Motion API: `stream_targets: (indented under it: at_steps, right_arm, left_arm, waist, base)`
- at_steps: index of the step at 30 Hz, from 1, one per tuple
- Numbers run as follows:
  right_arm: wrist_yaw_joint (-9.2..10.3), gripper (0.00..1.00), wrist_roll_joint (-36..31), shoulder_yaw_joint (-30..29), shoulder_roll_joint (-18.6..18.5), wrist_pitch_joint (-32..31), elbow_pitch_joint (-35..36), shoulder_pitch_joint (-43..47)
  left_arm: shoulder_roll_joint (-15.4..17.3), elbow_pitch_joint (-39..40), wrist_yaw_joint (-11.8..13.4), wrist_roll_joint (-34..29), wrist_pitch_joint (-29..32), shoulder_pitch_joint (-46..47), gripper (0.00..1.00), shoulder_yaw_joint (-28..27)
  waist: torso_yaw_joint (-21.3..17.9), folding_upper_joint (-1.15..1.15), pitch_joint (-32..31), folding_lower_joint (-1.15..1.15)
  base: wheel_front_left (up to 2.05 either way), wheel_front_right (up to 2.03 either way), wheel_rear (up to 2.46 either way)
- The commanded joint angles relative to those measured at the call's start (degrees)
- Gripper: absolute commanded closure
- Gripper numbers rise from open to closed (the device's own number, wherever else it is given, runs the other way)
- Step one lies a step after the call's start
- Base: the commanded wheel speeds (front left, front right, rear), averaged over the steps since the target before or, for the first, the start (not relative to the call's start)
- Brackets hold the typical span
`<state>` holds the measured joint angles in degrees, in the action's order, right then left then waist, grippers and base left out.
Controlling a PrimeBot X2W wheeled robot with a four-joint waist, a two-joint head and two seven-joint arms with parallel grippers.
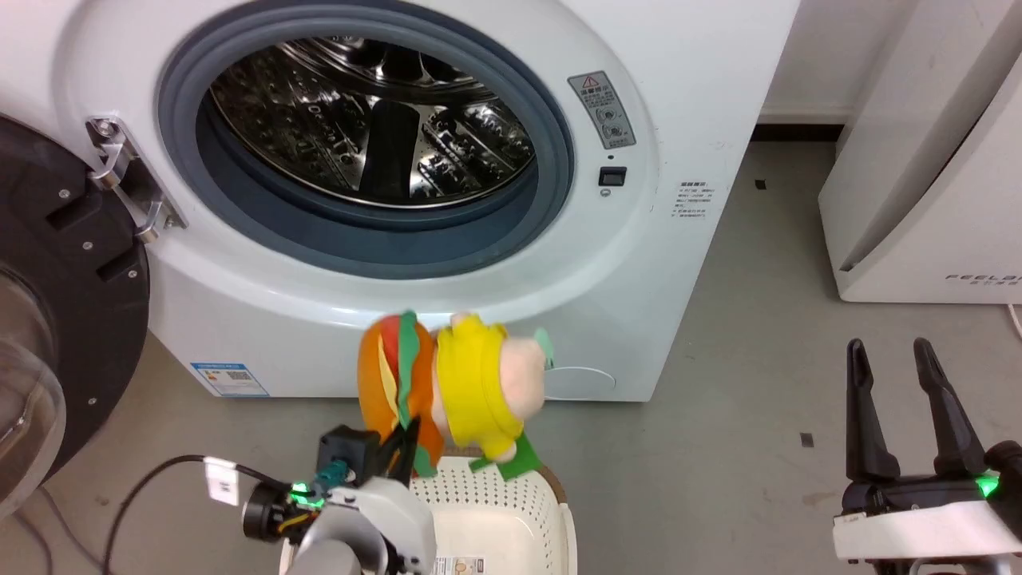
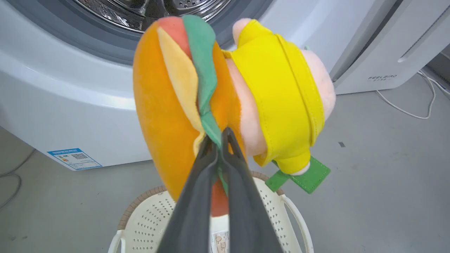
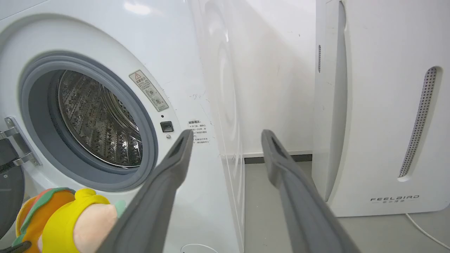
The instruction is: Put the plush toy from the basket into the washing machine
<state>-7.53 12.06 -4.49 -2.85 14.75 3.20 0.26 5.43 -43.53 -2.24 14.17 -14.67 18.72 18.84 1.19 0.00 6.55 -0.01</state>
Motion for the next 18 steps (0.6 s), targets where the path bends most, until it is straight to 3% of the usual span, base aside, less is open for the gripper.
stream_targets:
  at_steps: [1, 8, 18]
  right_arm:
    - [0.04, 0.0, -0.43, 0.01, -0.03, 0.25, 0.23, 1.03]
    - [0.04, 0.0, -0.39, 0.13, -0.03, 0.25, 0.6, 0.94]
    - [0.04, 0.0, -0.55, 0.92, -0.03, 0.25, 1.33, -1.58]
  left_arm:
    - [0.21, 2.43, 0.65, -0.4, -0.32, -0.92, 1.0, -1.0]
    - [0.14, 12.33, 3.02, -1.28, -0.32, -1.61, 1.0, -7.22]
    - [0.89, 14.74, 2.78, -3.71, -0.32, 4.42, 1.0, -14.19]
  waist:
    - [-0.11, 0.0, -0.44, 0.01]
    - [-0.77, 0.0, -0.37, 0.01]
    - [-3.66, 0.0, 4.03, 0.01]
  base:
    - [0.0, 0.0, 0.0]
    - [0.0, 0.0, 0.0]
    - [0.0, 0.0, 0.0]
